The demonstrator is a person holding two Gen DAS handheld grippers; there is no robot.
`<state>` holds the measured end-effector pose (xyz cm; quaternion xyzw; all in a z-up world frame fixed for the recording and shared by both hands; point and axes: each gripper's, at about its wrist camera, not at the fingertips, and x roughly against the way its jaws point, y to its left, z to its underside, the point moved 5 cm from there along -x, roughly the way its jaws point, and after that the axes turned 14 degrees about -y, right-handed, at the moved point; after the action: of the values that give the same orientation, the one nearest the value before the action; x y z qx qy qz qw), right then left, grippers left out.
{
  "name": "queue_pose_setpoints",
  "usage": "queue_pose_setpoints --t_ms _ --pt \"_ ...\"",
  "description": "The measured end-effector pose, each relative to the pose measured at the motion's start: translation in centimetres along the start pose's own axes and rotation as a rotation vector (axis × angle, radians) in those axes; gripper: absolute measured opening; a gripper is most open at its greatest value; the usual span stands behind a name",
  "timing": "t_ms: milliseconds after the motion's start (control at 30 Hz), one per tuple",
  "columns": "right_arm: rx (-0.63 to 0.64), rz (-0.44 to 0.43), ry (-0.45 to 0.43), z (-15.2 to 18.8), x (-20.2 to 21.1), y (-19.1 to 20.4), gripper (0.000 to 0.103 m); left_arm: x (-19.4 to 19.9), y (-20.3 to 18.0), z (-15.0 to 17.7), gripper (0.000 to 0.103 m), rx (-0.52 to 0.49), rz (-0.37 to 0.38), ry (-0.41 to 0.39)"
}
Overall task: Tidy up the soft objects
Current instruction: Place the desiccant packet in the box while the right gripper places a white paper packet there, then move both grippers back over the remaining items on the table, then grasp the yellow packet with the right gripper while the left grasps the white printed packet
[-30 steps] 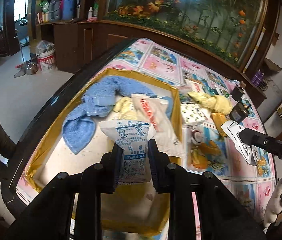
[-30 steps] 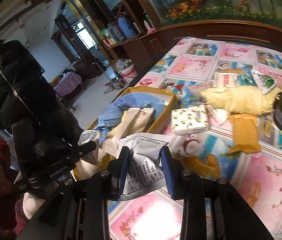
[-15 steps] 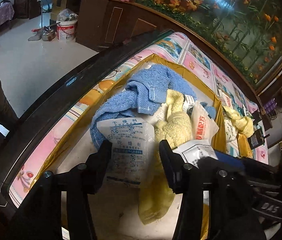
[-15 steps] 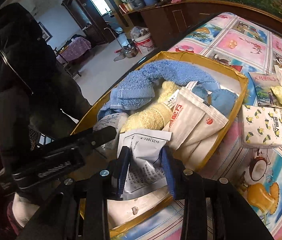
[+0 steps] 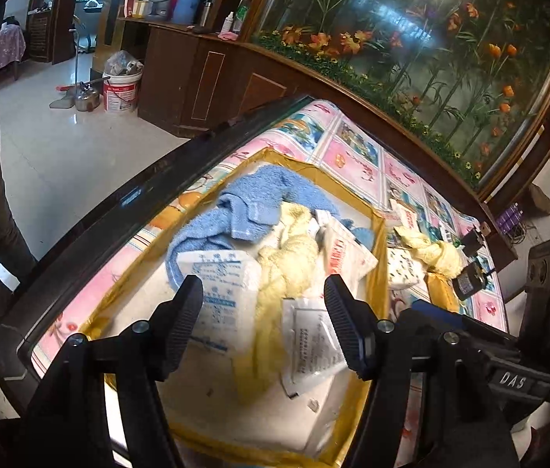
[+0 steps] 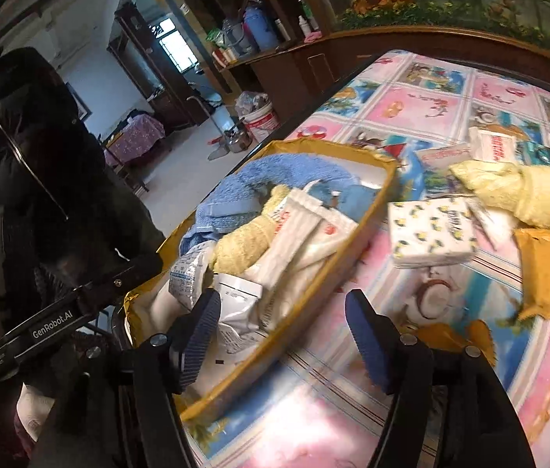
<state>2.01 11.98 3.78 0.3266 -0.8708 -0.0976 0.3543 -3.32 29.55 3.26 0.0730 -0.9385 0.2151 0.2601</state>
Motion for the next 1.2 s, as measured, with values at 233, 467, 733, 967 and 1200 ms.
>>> queue_pose_setpoints --t_ms 233,467,733,967,1200 --pt "-0.155 0.161 -0.070 2.6 7.0 -8.2 0.071 2.6 -4.6 1.4 0.068 -0.061 0.085 0.000" --pt "-0.220 0.211 -0.120 5.2 11.9 -11.6 0.072 4.1 -9.8 3.7 0.068 -0.105 0.169 0.051" --pt "-0.148 0.279 -0.110 3.3 11.2 -14.1 0.073 4.5 -13.1 6.4 0.068 -0.172 0.191 0.113" --pt "-0.129 0.381 -0.069 -1.2 5.3 -17.1 0.081 2.5 -15.3 5.4 0.068 -0.260 0.231 0.117" --pt "-0.103 0.417 -0.011 -1.7 0.6 -18.2 0.048 -5.7 -19.0 2.2 0.068 -0.298 0.305 0.182"
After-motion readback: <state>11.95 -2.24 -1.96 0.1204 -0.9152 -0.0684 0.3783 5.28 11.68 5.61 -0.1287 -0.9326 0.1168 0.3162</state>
